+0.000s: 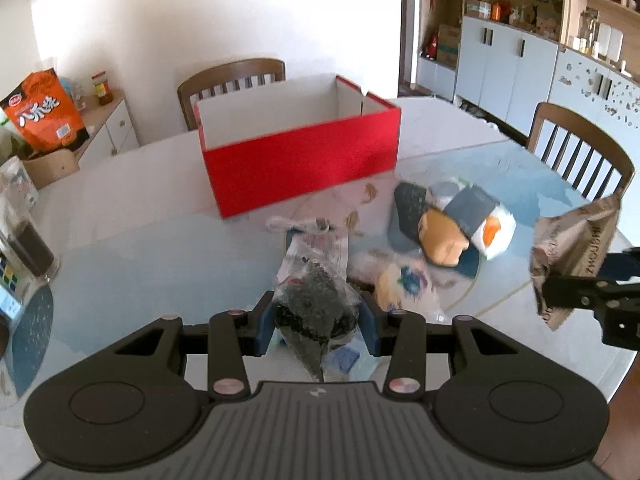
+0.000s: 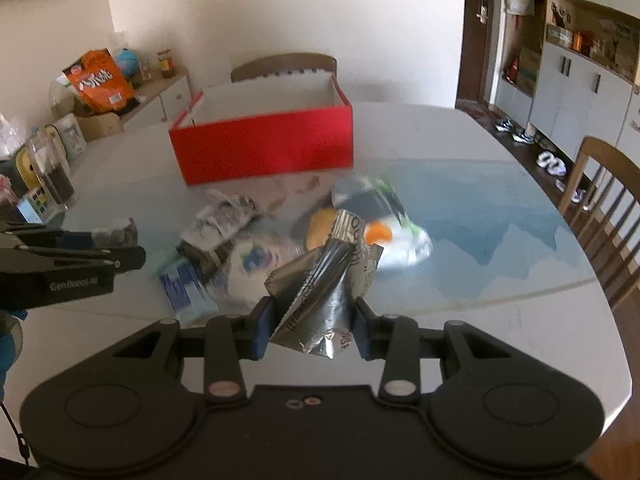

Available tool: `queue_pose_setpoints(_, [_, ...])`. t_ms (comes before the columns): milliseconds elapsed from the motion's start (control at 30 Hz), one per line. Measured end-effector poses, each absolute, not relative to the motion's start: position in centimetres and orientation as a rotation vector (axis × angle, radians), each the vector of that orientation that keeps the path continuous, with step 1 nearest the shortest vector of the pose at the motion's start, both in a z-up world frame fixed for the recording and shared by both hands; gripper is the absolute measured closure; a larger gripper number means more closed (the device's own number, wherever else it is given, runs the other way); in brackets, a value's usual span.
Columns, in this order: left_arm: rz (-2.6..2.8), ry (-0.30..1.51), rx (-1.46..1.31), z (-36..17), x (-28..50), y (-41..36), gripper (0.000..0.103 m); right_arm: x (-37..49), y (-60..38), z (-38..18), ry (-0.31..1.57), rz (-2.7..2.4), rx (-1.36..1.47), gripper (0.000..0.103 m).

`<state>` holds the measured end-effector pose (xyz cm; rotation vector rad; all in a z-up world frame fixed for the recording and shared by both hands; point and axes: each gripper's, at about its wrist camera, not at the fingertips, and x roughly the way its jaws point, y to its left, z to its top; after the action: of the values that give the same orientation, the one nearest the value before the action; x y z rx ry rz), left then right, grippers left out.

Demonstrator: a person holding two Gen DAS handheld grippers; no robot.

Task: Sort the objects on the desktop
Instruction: 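Carry both held packets up and over into the red shoebox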

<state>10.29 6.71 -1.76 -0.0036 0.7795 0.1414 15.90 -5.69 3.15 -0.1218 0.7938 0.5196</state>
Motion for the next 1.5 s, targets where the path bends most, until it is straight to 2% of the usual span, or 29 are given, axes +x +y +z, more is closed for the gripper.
queue_pose_setpoints(733, [0.116,0.696,0.009,5.3,19.9,12.6,0.061,25.8,-0.2,11.3,0.637,0.632,-0.147,0.063])
queue_pose_setpoints(1133, [0.109,0.680,0.027,6.3,26.4,15.5,0.061,30.8,4.4,11.7,0.623,0.670,-0.162,0.063])
queue_pose_setpoints(1500, [0.133,0.709,0.055,4.2,32.8,18.2,0.061,35.7,8.0,10.1,0.636,0.669,-0.190,0.063])
